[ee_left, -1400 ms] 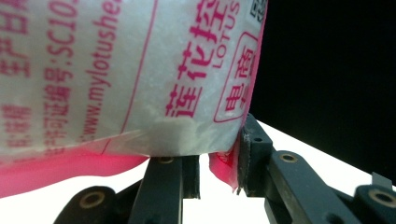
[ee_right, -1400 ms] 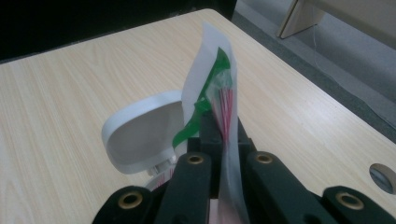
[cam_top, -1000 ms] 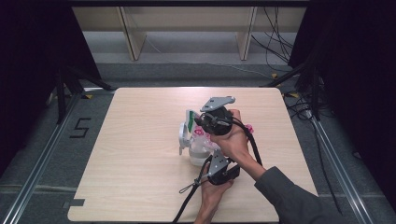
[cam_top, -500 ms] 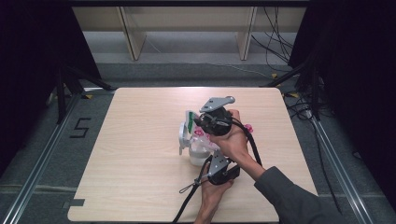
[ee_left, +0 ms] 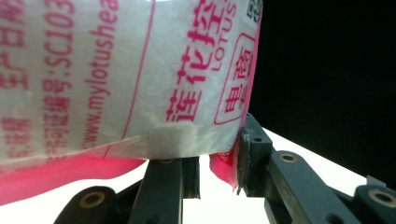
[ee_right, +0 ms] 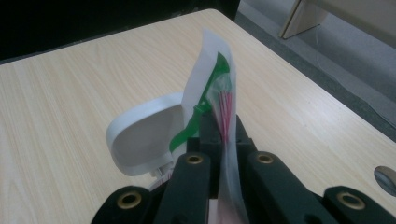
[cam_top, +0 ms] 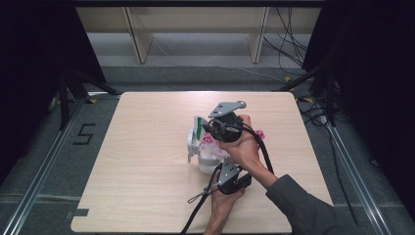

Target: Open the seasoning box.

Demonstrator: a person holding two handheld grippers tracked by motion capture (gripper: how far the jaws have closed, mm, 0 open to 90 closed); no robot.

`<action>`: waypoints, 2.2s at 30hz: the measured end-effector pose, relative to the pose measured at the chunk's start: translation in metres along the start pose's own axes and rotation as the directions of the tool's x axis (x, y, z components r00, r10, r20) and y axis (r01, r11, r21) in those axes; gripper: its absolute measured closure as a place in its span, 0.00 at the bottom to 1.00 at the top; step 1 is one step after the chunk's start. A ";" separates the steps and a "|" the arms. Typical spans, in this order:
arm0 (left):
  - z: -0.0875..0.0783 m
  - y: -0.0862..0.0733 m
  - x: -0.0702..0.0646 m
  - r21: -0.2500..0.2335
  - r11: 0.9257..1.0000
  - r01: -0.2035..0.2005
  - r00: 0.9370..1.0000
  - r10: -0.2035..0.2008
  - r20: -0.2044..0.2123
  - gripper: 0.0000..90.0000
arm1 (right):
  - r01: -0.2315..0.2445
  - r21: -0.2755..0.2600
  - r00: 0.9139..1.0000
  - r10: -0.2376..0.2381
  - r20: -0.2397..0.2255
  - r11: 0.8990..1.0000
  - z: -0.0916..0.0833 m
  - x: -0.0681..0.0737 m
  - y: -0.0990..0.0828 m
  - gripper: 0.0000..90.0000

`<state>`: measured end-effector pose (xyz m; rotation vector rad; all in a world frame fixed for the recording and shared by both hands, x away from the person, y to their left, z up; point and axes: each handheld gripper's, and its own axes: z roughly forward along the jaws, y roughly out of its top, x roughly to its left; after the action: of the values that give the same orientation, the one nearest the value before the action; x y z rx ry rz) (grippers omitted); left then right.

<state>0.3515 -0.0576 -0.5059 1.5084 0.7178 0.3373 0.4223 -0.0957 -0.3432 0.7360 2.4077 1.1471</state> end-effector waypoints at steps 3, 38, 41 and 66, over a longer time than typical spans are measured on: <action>0.000 0.000 0.000 0.000 1.000 -0.002 1.000 0.002 -0.001 0.81 | -0.005 -0.001 1.000 0.005 0.003 1.000 0.000 0.000 0.000 0.99; -0.001 0.001 0.001 -0.002 1.000 -0.012 1.000 0.012 0.000 0.81 | -0.028 -0.009 0.999 0.028 -0.015 1.000 0.002 -0.004 0.001 0.99; -0.002 0.001 0.001 0.003 1.000 -0.013 1.000 0.013 0.002 0.81 | -0.022 0.006 1.000 0.022 -0.009 1.000 0.004 -0.003 0.000 0.99; -0.002 0.002 0.001 -0.002 1.000 -0.018 1.000 0.018 0.001 0.82 | -0.007 -0.012 1.000 0.007 -0.011 1.000 0.003 -0.003 0.003 0.99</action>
<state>0.3514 -0.0550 -0.5038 1.5141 0.7030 0.3502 0.4271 -0.0946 -0.3423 0.7362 2.4070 1.1707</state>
